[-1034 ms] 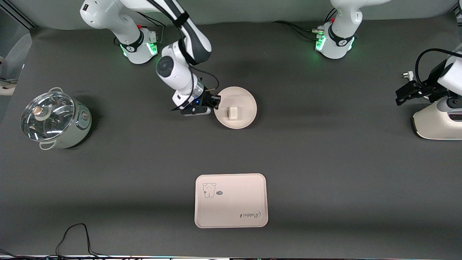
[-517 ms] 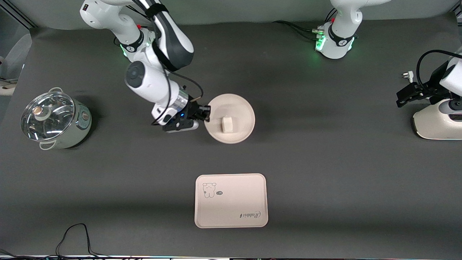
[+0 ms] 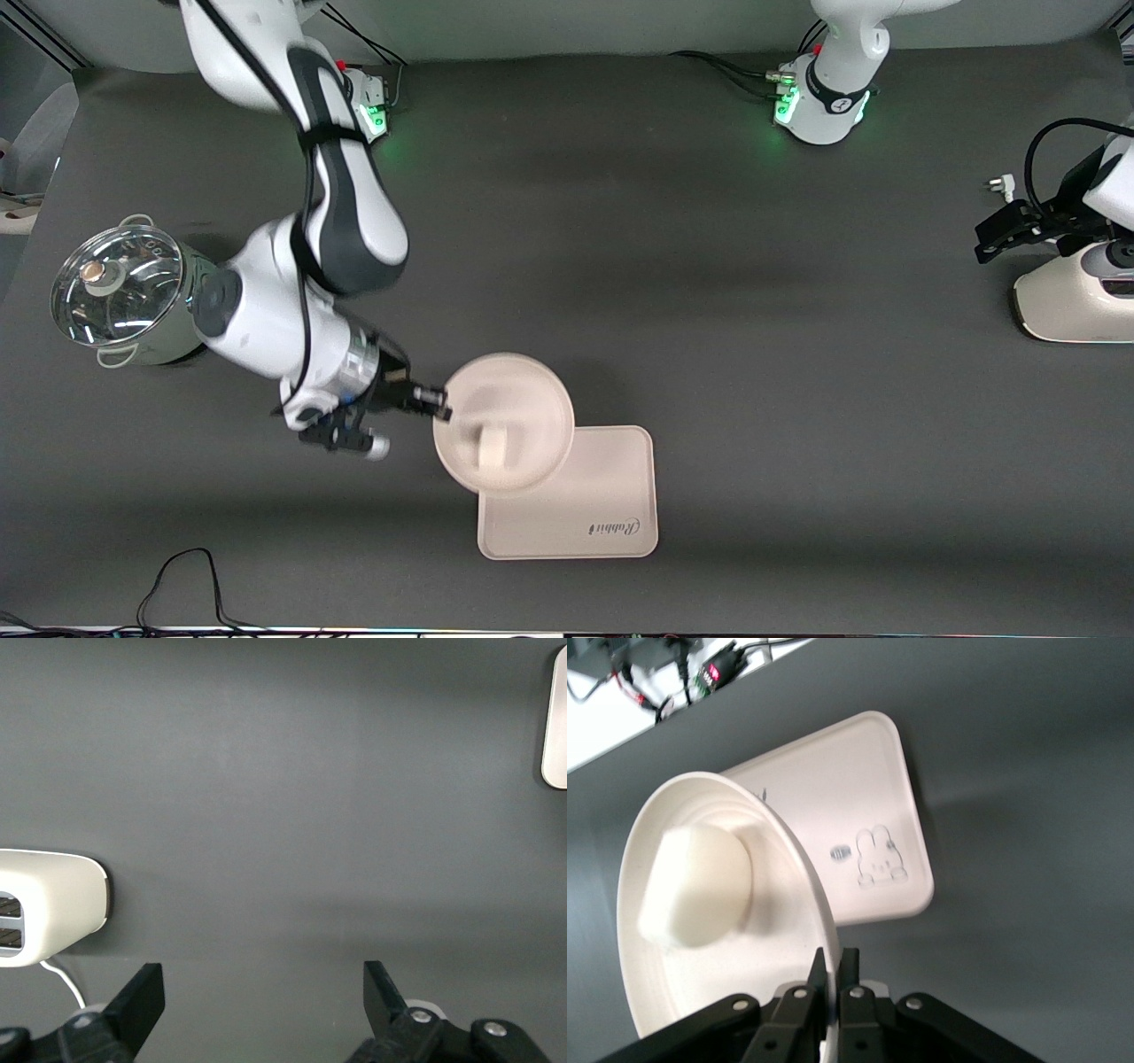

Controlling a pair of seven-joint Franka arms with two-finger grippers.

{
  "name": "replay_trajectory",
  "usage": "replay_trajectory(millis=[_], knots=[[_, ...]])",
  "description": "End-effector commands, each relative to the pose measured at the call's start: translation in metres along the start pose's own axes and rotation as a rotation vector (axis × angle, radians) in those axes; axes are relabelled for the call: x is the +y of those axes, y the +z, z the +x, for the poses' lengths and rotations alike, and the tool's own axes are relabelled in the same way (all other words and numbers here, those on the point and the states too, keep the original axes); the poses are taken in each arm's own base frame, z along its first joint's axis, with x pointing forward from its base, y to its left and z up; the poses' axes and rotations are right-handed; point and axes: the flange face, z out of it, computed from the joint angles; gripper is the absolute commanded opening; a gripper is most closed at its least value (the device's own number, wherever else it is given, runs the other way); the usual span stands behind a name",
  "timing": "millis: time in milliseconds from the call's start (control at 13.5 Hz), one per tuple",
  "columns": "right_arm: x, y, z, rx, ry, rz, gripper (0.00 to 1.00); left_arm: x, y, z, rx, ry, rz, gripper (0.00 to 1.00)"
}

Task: Place bun in plate and plate on tray
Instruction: 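Lift the plate and carry it onto the white tray with the right gripper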

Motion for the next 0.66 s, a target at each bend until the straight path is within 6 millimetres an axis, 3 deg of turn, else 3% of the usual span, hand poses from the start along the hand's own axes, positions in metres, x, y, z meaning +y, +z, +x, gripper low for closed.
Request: replay_trajectory(millis=[0, 148, 295, 591], knots=[[-0.023, 0.065, 0.026, 0.016, 0.068, 0.038, 0.0, 0.002, -0.005, 0.002, -0.01, 0.015, -0.01, 1.0], [-0.029, 0.098, 0.023, 0.059, 0.127, 0.057, 0.0, 0.001, -0.004, 0.002, -0.011, 0.012, -0.01, 1.0], [-0.03, 0.142, 0.007, 0.068, 0.135, 0.068, 0.0, 0.0, -0.002, 0.003, -0.019, 0.009, -0.01, 1.0], [-0.018, 0.179, -0.001, 0.095, 0.141, 0.046, 0.0, 0.0, -0.001, 0.003, -0.021, 0.011, -0.01, 1.0]])
